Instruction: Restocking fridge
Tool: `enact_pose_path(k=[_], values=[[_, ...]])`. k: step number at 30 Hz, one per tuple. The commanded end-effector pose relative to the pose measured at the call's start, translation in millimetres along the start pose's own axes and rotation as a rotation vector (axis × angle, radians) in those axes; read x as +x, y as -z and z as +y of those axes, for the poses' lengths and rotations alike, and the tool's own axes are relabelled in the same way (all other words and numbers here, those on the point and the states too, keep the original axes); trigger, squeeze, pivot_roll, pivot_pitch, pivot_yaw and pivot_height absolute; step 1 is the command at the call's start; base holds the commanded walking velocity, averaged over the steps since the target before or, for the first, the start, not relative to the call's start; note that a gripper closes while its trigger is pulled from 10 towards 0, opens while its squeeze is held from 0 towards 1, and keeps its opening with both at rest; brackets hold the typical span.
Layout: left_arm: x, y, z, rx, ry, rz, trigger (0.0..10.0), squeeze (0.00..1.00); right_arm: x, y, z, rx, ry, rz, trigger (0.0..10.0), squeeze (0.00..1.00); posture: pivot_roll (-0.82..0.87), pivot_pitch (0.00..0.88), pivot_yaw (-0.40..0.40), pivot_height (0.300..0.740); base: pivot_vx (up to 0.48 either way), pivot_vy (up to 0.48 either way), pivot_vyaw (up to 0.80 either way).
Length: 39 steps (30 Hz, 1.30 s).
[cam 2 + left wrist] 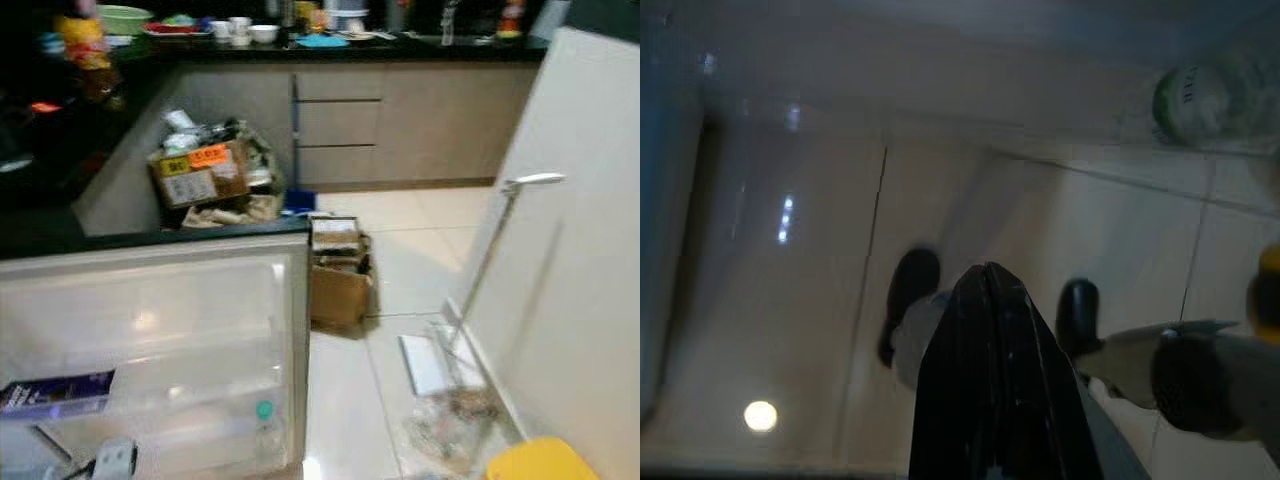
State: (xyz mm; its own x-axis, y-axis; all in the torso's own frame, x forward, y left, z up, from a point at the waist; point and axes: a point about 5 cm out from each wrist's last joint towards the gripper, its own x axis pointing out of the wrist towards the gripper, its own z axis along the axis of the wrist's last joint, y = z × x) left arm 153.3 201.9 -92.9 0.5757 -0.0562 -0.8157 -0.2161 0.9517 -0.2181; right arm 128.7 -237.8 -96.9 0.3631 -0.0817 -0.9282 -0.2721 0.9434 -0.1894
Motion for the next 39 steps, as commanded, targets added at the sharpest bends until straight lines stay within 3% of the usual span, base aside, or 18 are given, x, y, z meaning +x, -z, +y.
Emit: enact_pose_path(k=[1,13,29,39], values=[[-0.5,0.3,2.3,0.004,-0.008,0.008,10.0,0.00,0.4,-3.4,1.5,0.001,-0.007,-0.012,10.0,0.00,-0.09,0.000,0.015,0.740,0.000,-0.428,0.79],[-1.1,2.7,2.8,0.002,-0.007,0.013,10.0,0.00,0.4,-2.4,2.0,0.010,-0.017,-0.006,10.0,0.00,-0.09,0.000,0.015,0.740,0.000,-0.429,0.77],[-0.2,1.6,-0.2,0.006,0.005,0.011,10.0,0.00,0.4,-2.8,2.6,0.009,-0.028,-0.006,10.0,0.00,-0.09,0.000,0.013,0.740,0.000,-0.430,0.00],[0.0,1.2,0.3,-0.016,-0.008,0.006,10.0,0.00,0.5,-4.3,5.2,-0.011,-0.071,-0.015,10.0,0.00,-0.09,0.000,0.015,0.740,0.000,-0.255,0.80]])
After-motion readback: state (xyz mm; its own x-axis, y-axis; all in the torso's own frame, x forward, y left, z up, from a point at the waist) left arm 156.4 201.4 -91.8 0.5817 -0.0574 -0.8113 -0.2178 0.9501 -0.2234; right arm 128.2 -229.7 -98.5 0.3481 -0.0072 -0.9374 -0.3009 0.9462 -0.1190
